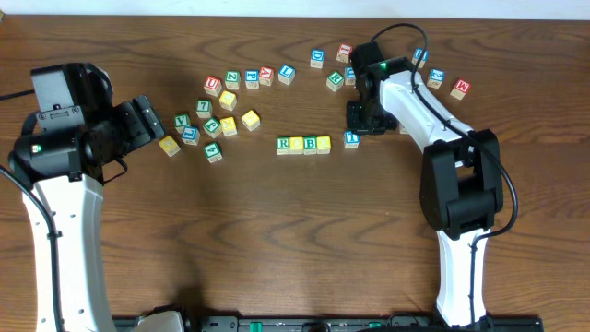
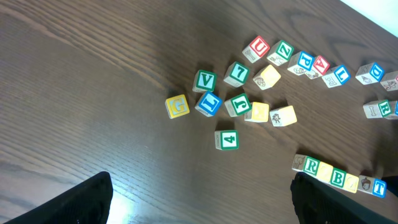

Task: Spell out ROBOT
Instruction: 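Open the right gripper, release the T block, and lift away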

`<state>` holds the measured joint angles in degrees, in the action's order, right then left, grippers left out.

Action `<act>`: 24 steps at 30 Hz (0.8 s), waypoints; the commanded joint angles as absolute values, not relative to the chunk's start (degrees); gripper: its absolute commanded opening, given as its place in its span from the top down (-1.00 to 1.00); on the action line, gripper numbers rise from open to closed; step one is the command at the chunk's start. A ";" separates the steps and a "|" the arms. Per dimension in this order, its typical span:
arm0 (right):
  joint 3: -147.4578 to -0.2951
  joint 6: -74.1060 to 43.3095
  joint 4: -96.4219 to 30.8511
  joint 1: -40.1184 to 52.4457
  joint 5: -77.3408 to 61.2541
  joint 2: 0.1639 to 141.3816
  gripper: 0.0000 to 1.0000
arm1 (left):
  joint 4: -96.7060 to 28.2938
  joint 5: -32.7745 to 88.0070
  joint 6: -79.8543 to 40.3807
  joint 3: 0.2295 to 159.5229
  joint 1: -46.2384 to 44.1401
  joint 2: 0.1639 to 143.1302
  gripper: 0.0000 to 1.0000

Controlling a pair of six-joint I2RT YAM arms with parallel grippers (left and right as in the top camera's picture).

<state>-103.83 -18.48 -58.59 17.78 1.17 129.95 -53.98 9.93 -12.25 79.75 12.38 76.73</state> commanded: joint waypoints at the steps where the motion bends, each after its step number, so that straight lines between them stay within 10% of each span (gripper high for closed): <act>1: -103.63 -19.25 -58.46 18.85 0.40 130.43 0.75 | -54.15 9.39 -12.93 80.09 12.58 77.10 -0.81; 24: -103.66 -19.27 -58.87 21.74 -0.56 130.43 0.76 | -54.15 9.39 -12.93 80.09 12.58 77.10 -0.81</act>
